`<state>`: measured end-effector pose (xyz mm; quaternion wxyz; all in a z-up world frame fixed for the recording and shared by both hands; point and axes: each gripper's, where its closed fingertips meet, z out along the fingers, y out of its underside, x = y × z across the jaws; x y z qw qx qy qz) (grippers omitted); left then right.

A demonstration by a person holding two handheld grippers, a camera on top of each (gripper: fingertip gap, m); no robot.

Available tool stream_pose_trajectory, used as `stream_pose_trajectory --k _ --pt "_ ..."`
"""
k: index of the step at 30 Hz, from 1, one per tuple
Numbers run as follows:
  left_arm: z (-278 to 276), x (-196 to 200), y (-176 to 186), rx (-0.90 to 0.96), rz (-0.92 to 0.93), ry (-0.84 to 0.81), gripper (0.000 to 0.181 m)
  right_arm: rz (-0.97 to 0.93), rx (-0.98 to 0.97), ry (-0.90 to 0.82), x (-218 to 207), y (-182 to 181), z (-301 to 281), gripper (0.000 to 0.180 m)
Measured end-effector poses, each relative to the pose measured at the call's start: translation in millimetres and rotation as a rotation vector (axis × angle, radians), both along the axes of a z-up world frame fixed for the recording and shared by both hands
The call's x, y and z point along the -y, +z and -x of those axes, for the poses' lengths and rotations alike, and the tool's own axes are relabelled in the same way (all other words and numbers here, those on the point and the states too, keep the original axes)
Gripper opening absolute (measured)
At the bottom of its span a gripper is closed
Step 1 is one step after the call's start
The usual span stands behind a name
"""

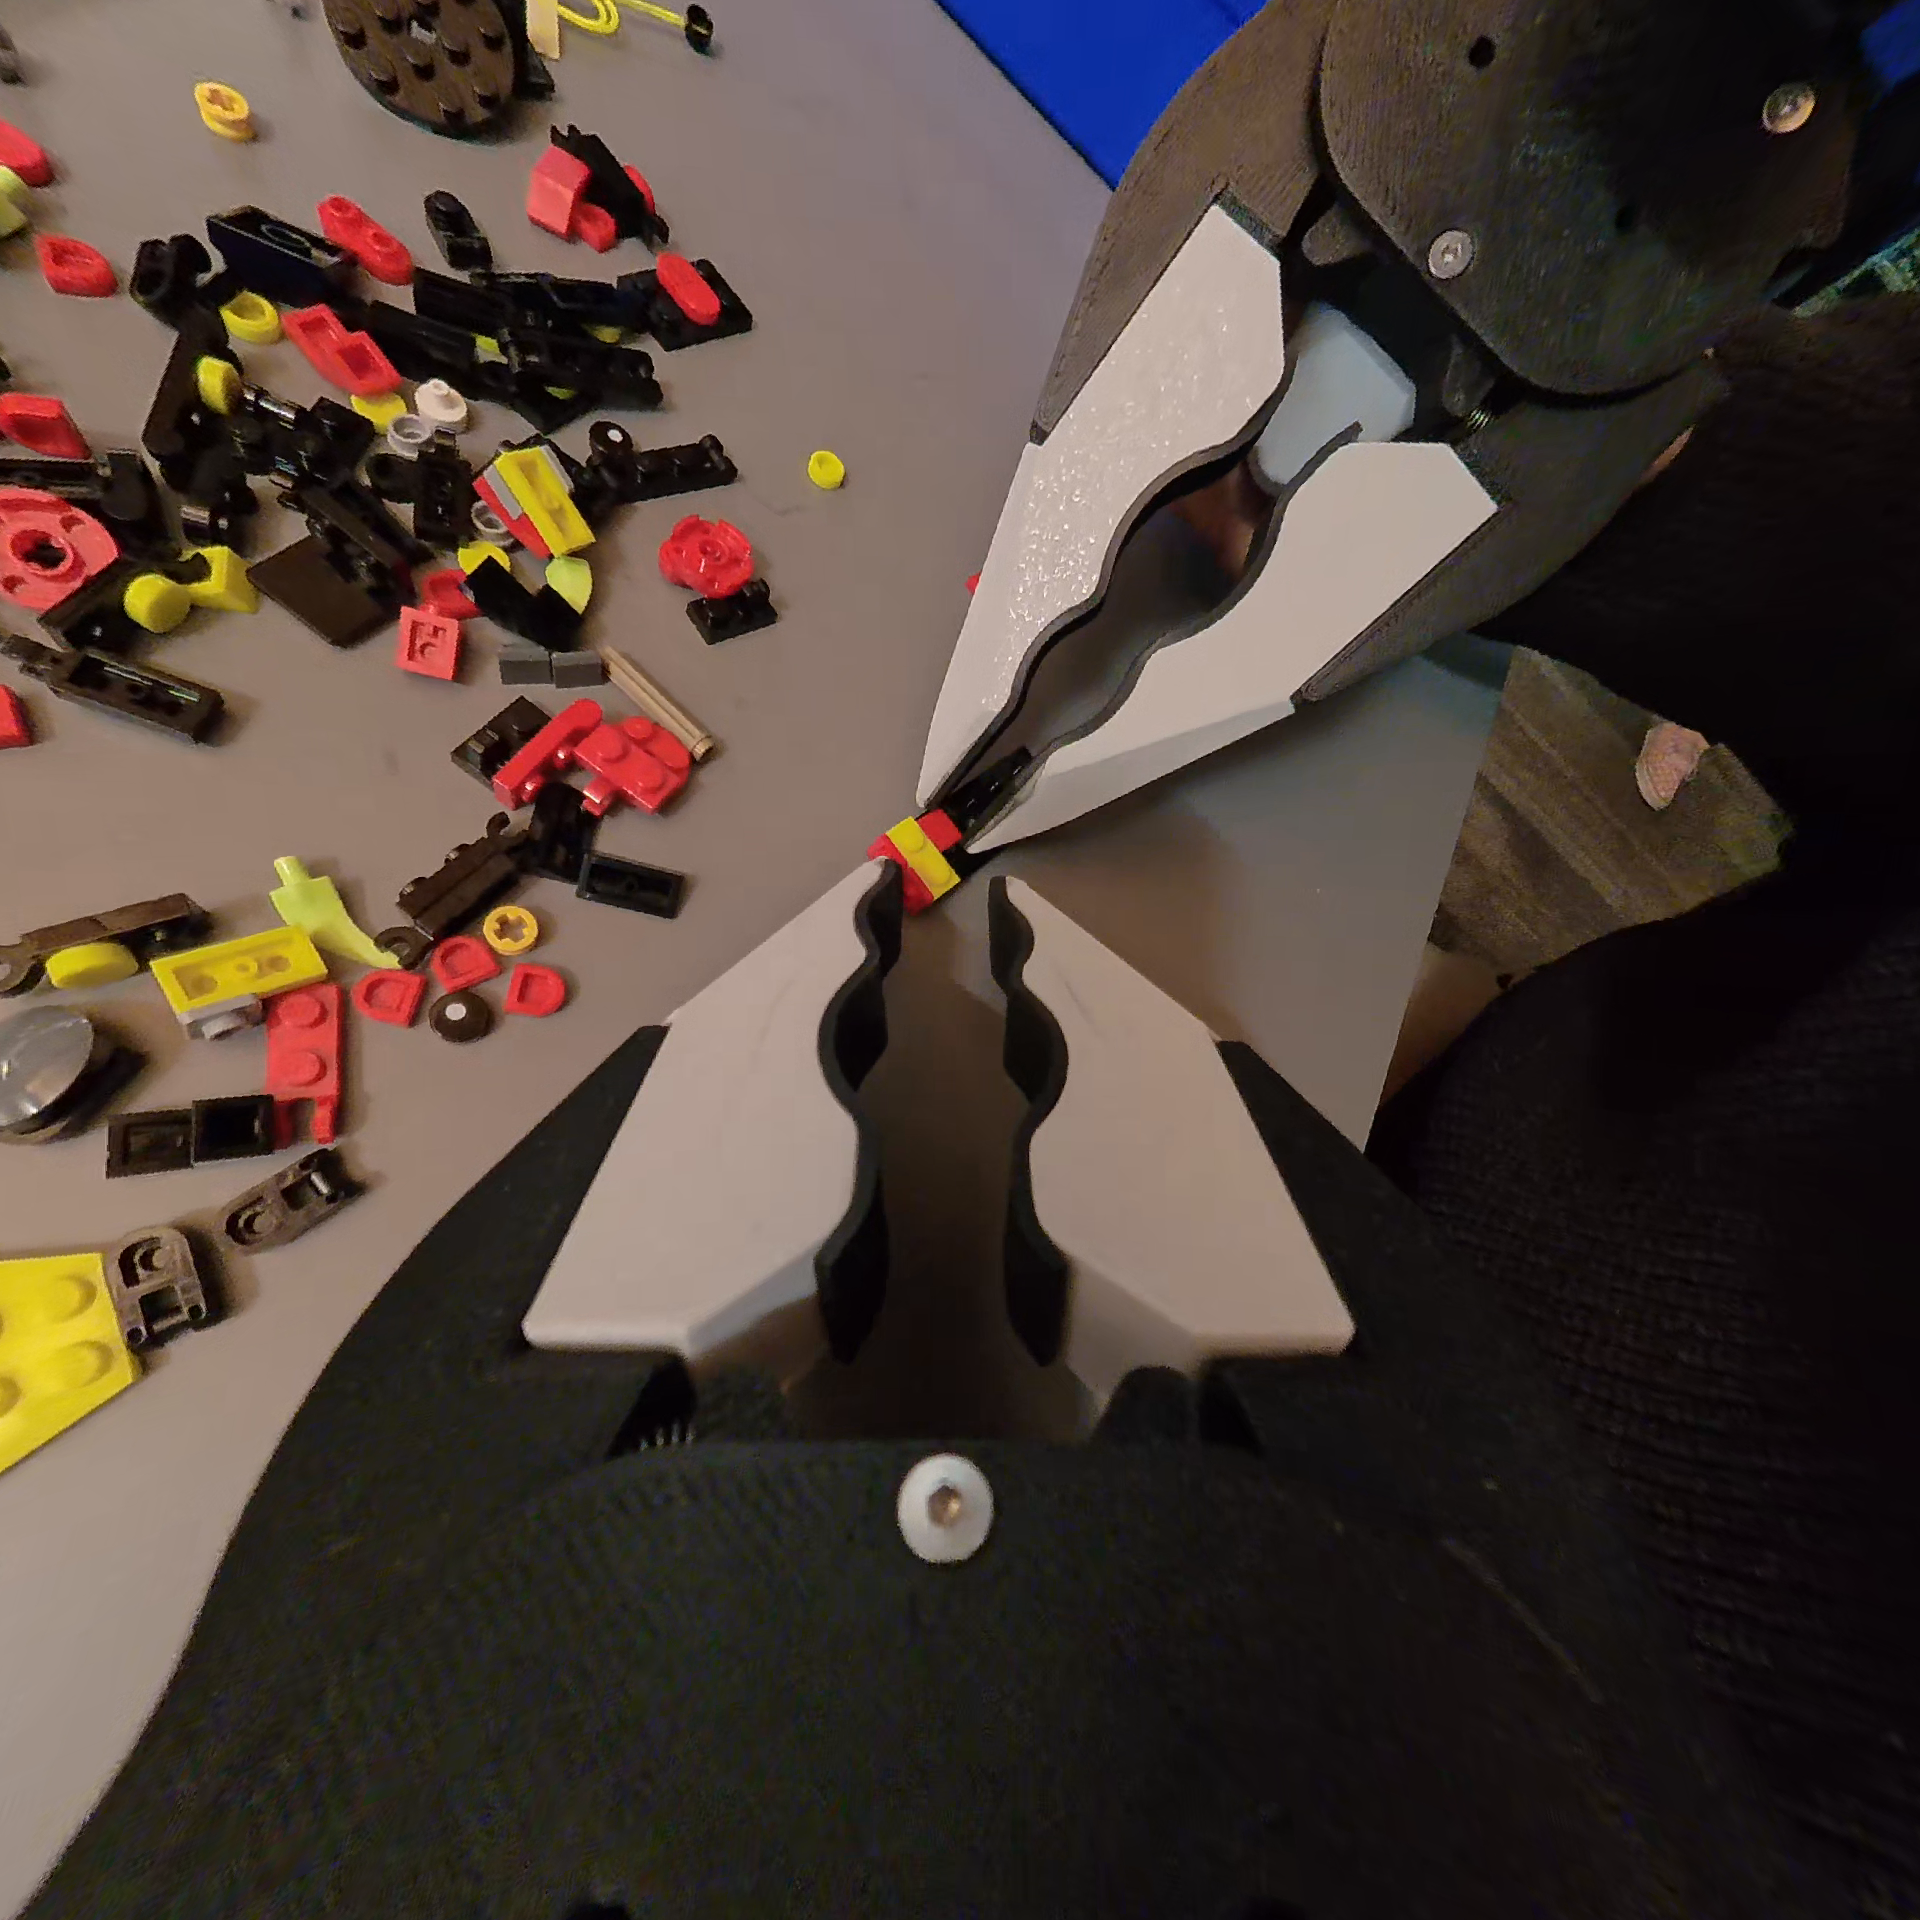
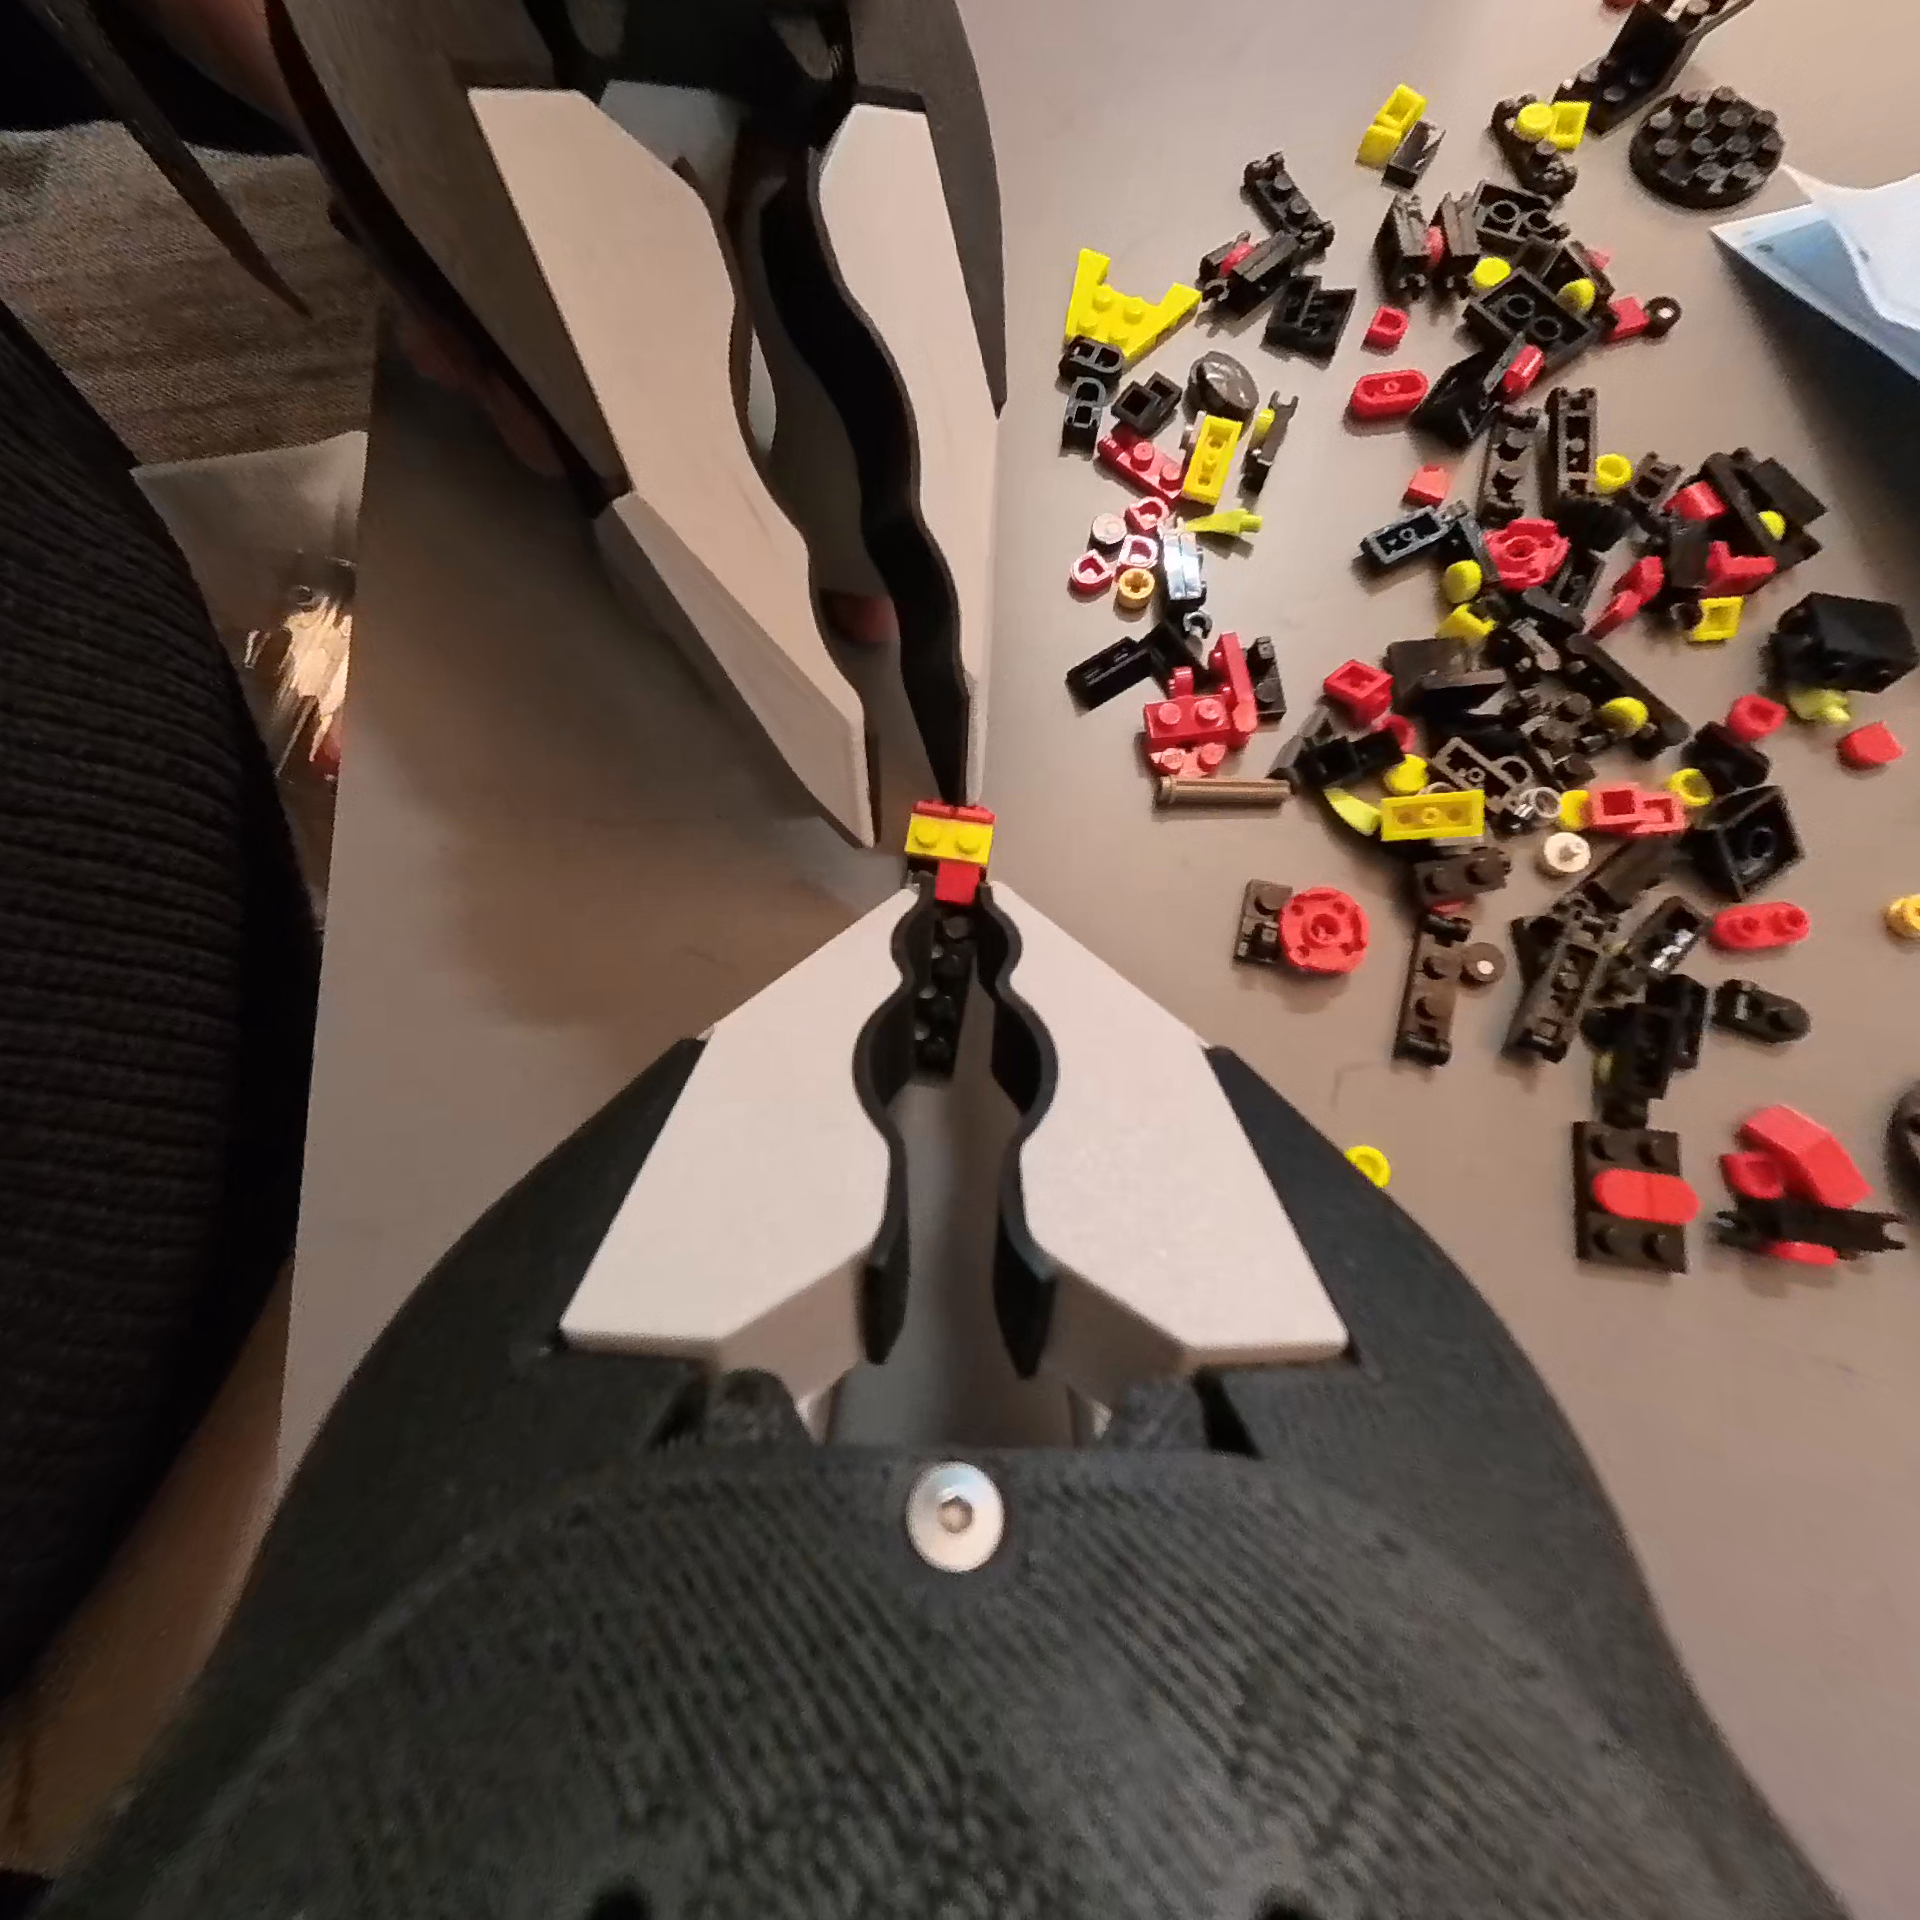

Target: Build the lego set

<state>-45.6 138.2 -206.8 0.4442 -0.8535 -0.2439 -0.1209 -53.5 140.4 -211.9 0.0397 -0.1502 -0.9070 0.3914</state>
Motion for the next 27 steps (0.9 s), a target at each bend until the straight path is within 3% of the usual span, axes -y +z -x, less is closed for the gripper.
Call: stream_pose_trajectory --k 27 --pt "0.3 0.0 -0.5 0.001 0.003 0.001 0.015 -0.009 -0.019 -0.011 -1.8 1.4 1.7 0.008"
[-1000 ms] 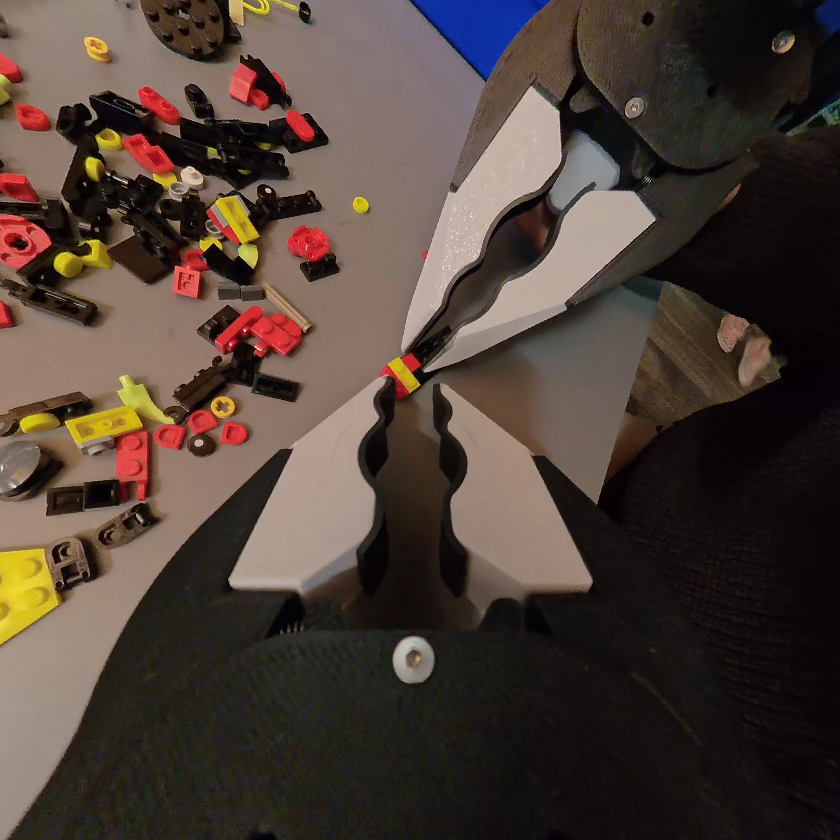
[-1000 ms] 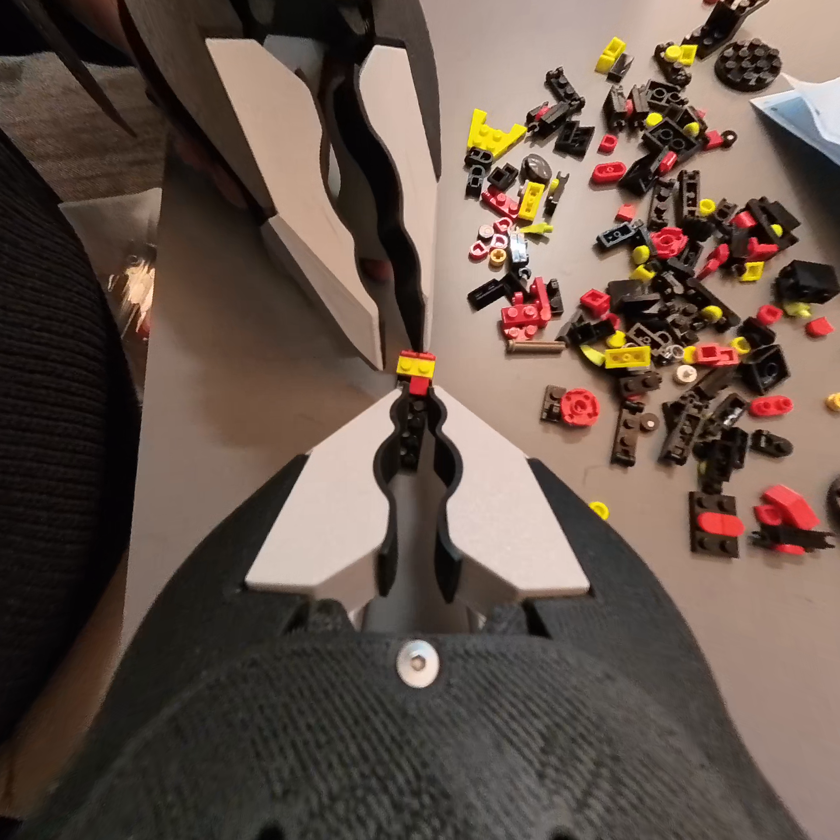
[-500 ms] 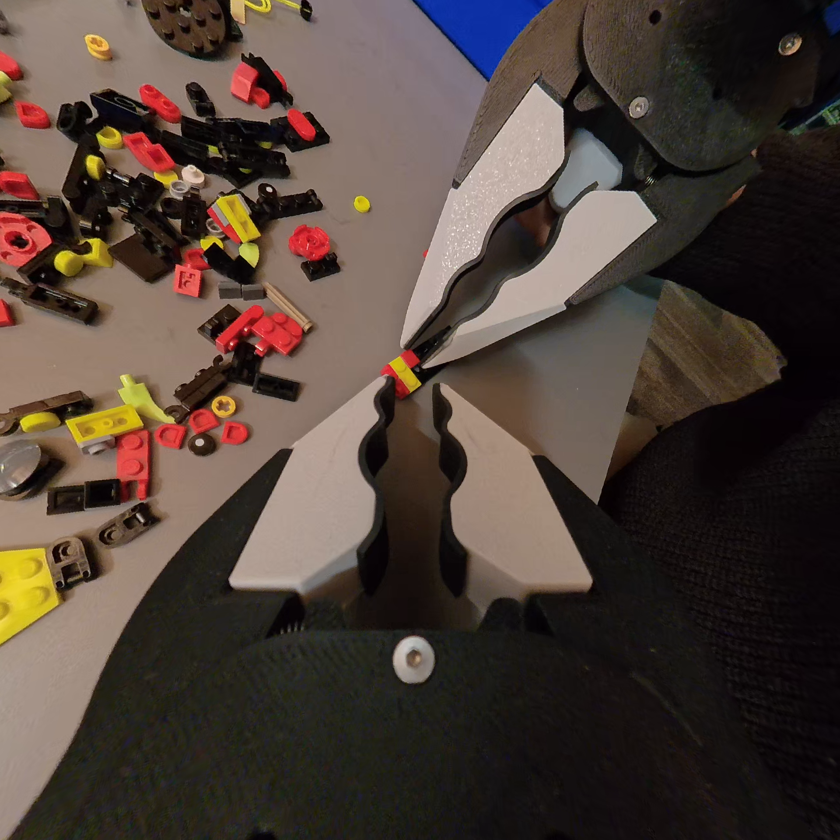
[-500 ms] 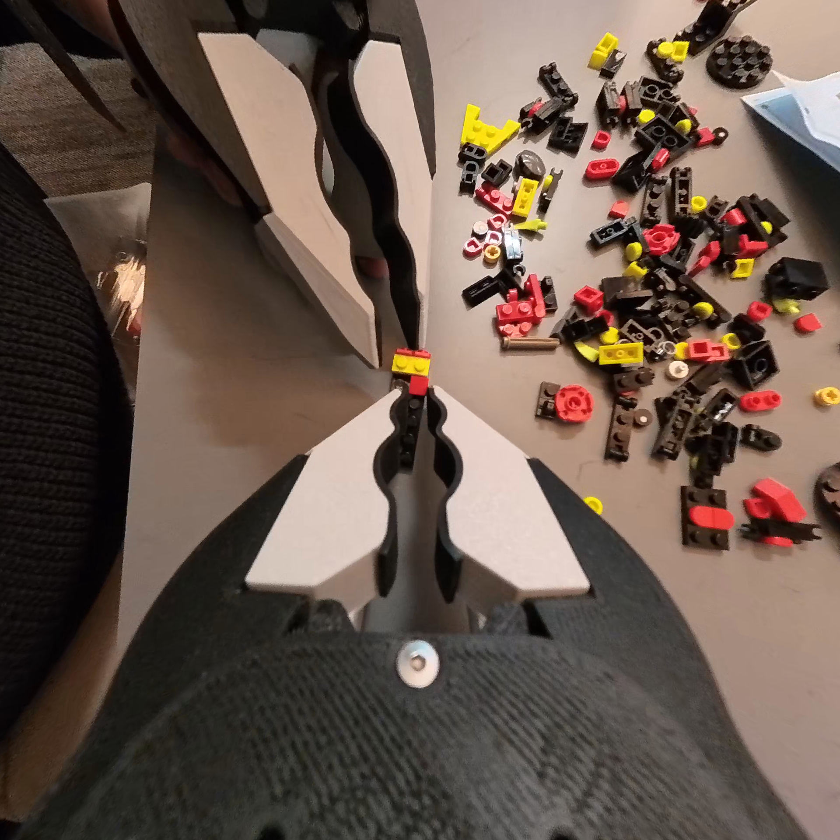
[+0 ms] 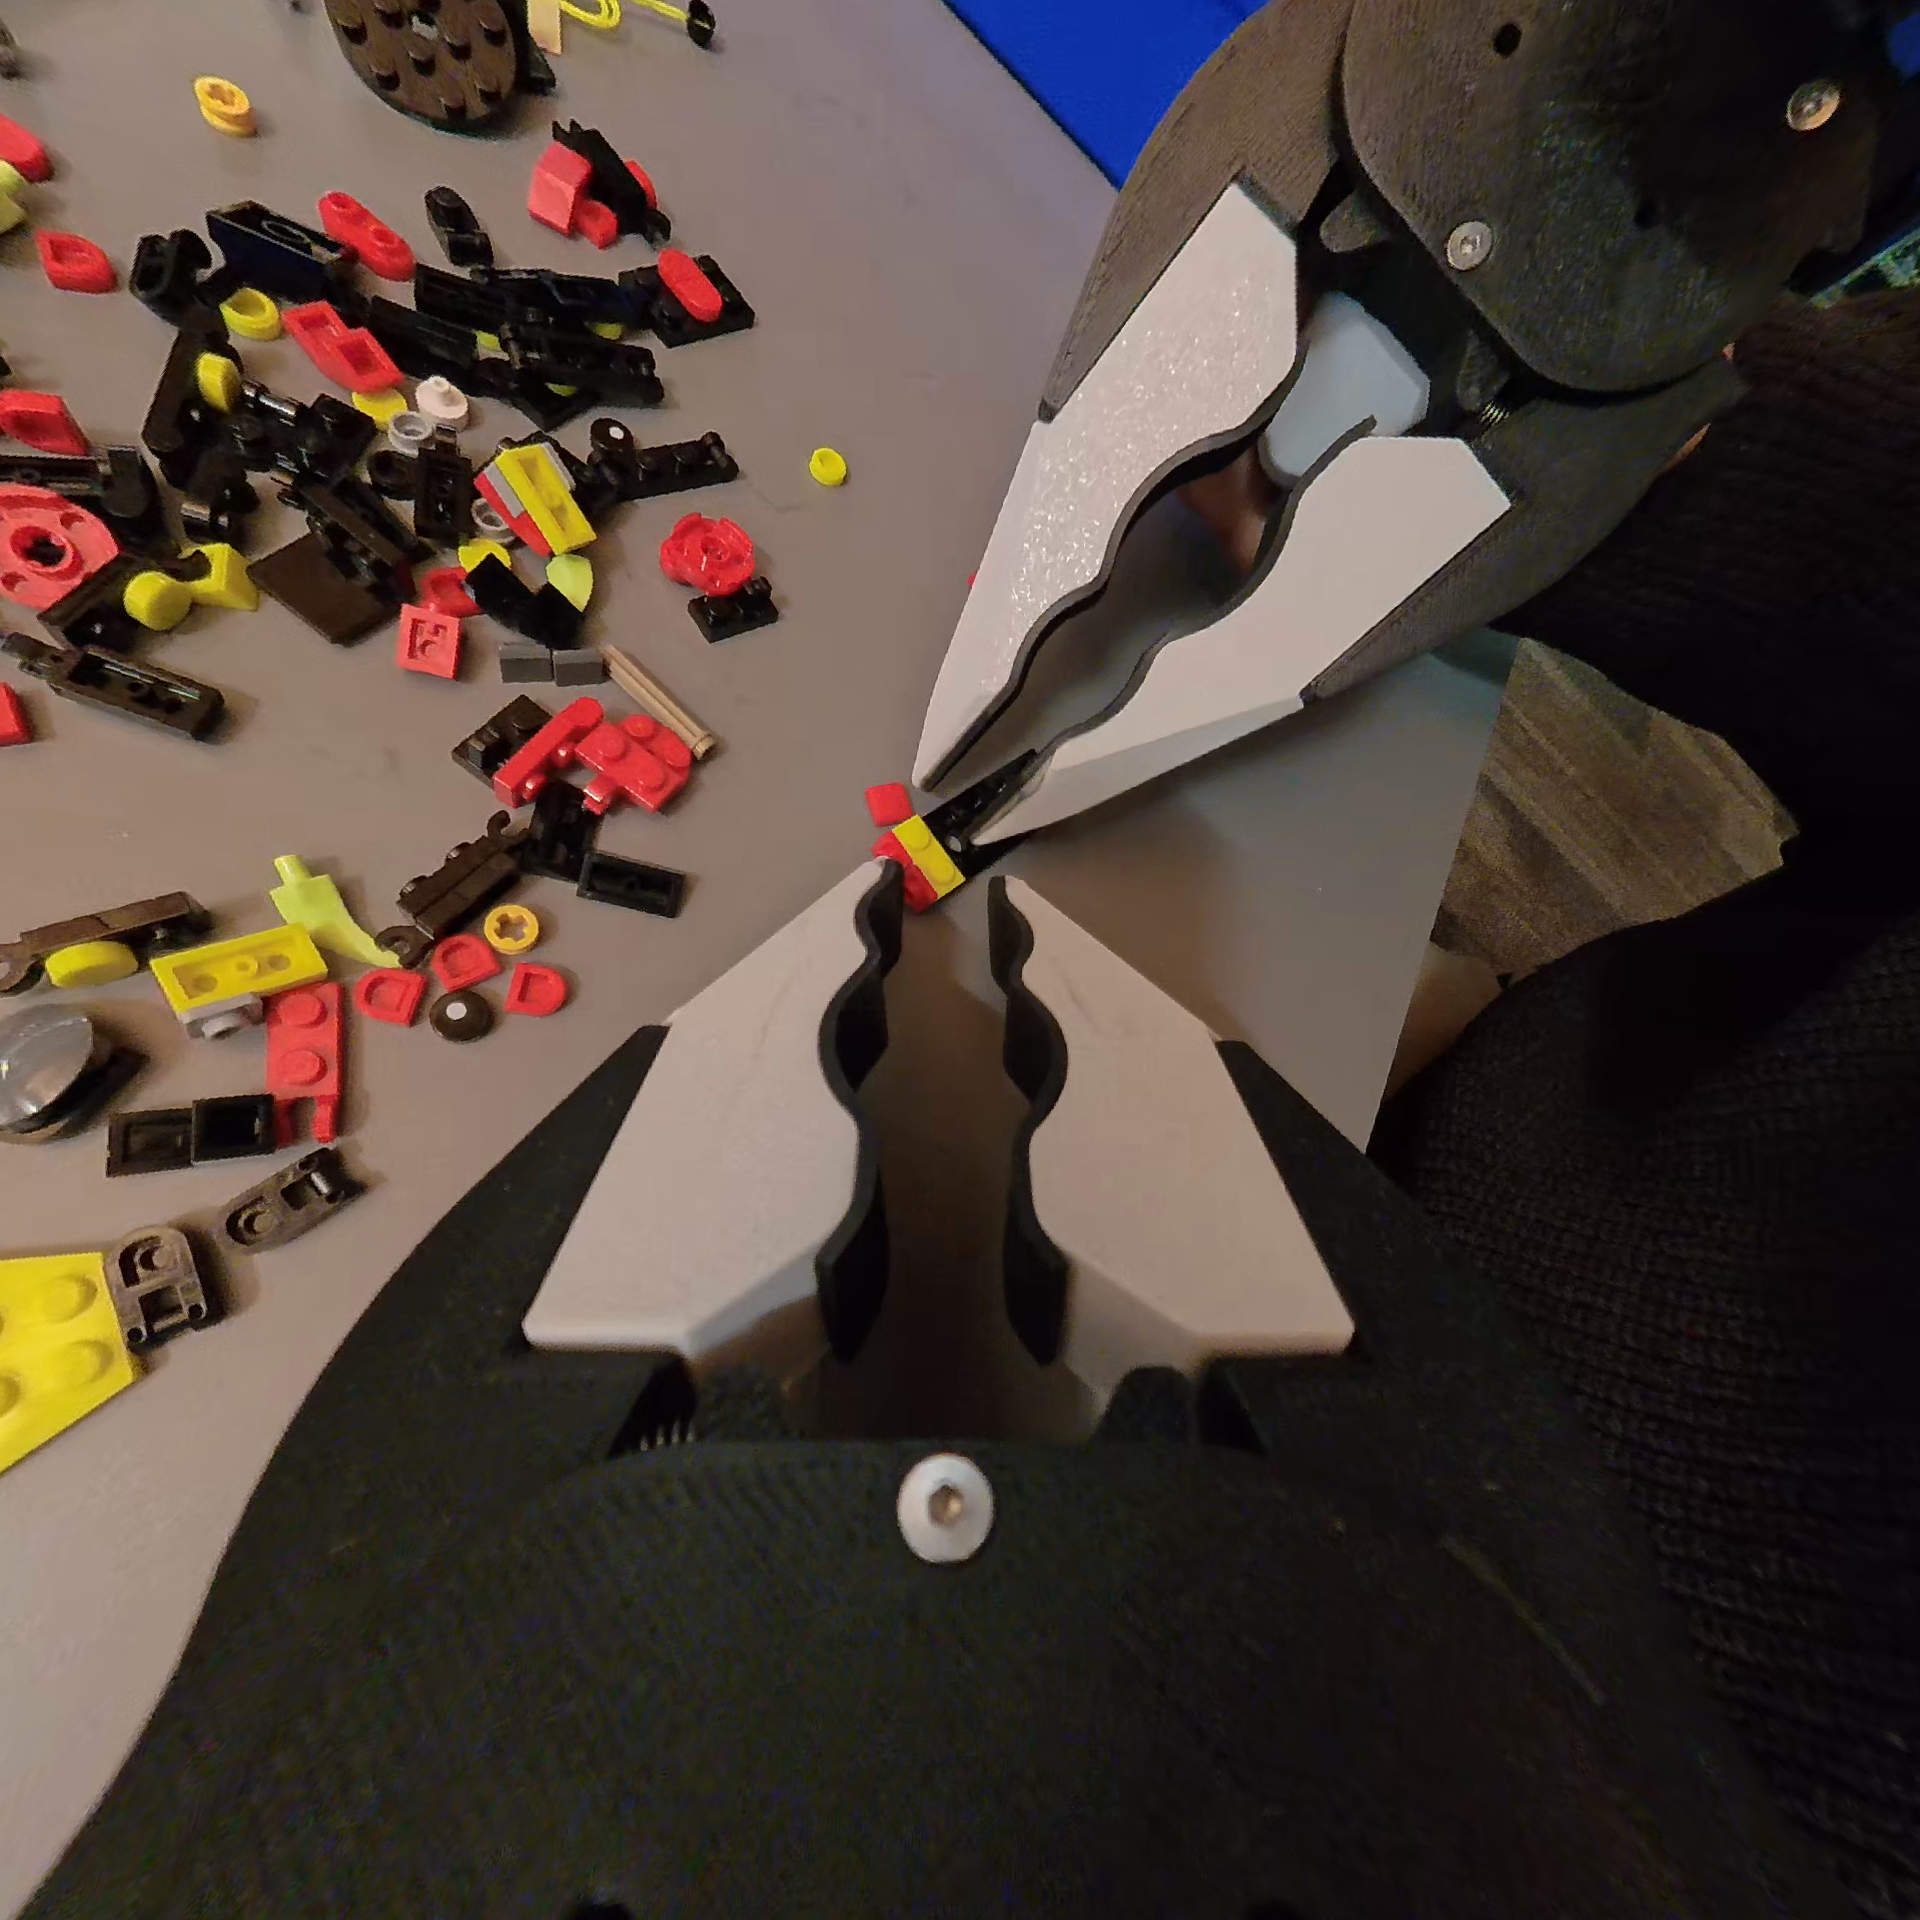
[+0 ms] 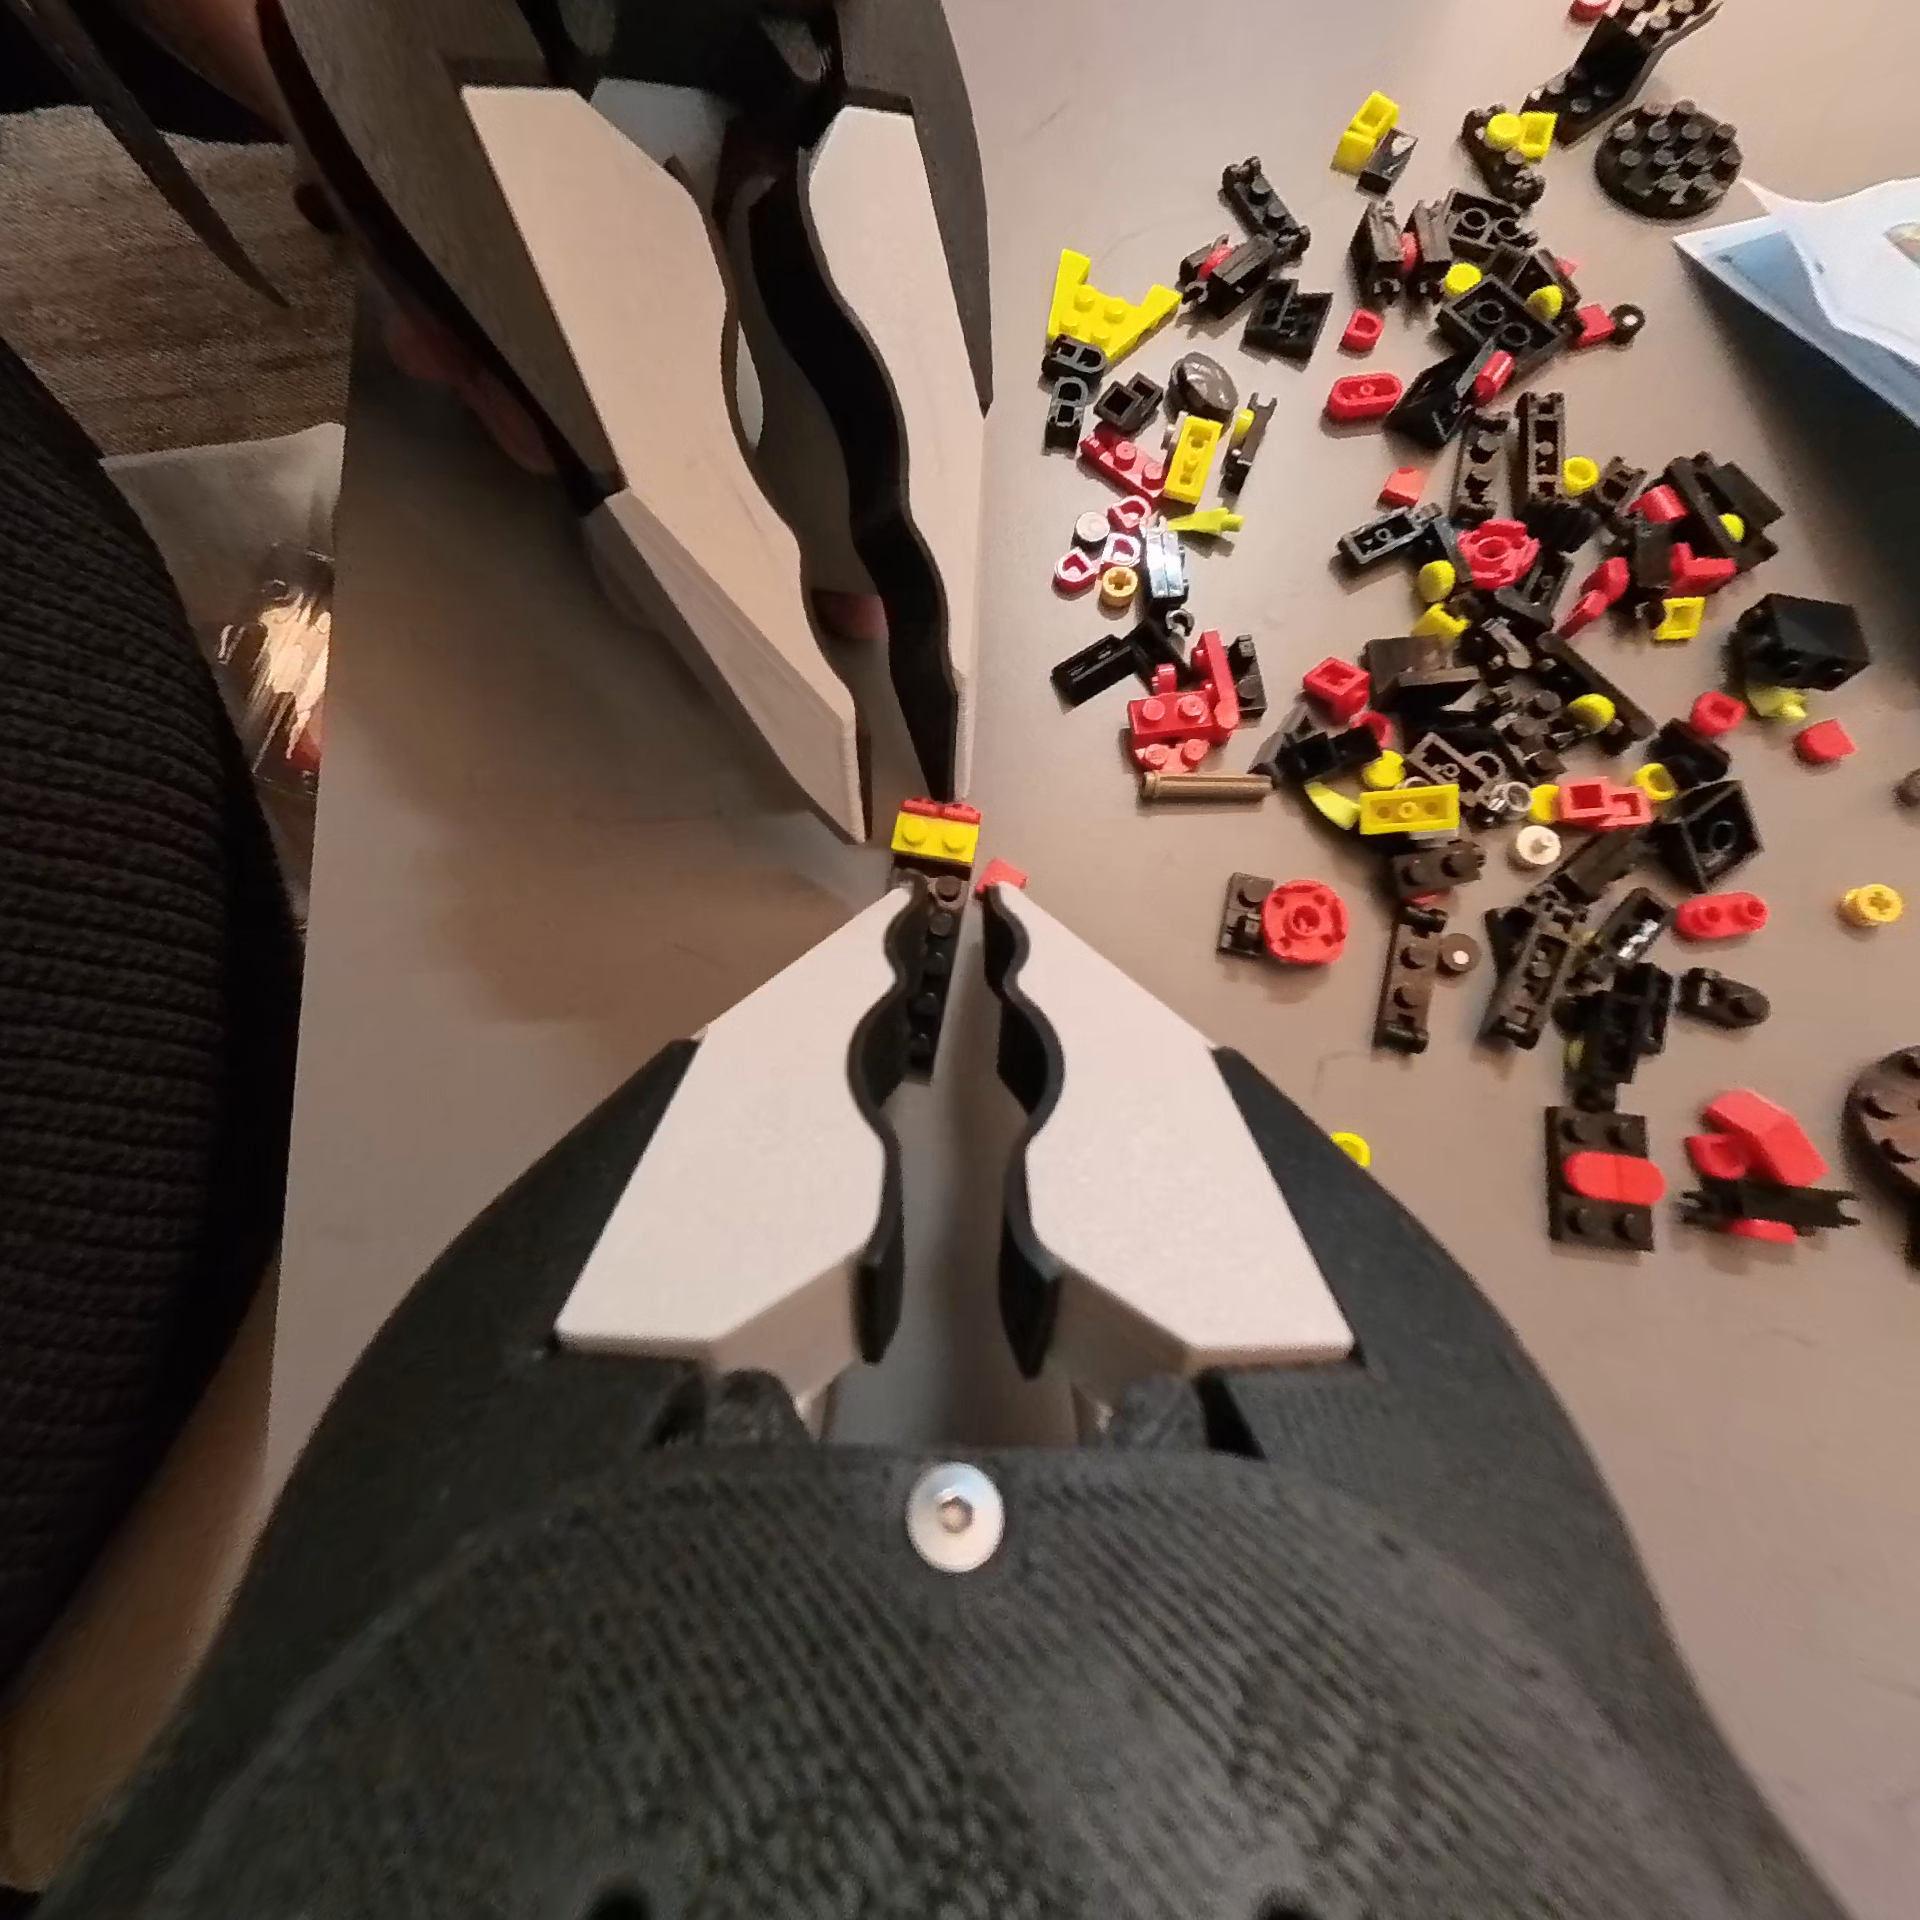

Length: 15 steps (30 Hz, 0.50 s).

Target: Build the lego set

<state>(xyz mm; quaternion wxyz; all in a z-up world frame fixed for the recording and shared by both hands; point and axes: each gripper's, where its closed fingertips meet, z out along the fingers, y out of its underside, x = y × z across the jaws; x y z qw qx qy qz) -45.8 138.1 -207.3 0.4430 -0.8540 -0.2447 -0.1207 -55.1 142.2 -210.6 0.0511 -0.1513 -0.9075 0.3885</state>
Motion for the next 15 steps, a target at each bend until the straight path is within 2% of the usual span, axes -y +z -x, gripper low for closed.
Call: stream_pose_trajectory --k 10,15 --pt "-0.1 0.1 0.2 0.004 -0.004 0.000 0.014 0.041 0.060 -0.135 -4.3 2.4 13.1 0.004" --pt "-2.7 -0.3 0.8 0.017 -0.012 -0.014 0.012 0.012 0.067 -0.133 -2.1 -4.6 10.3 0.005"
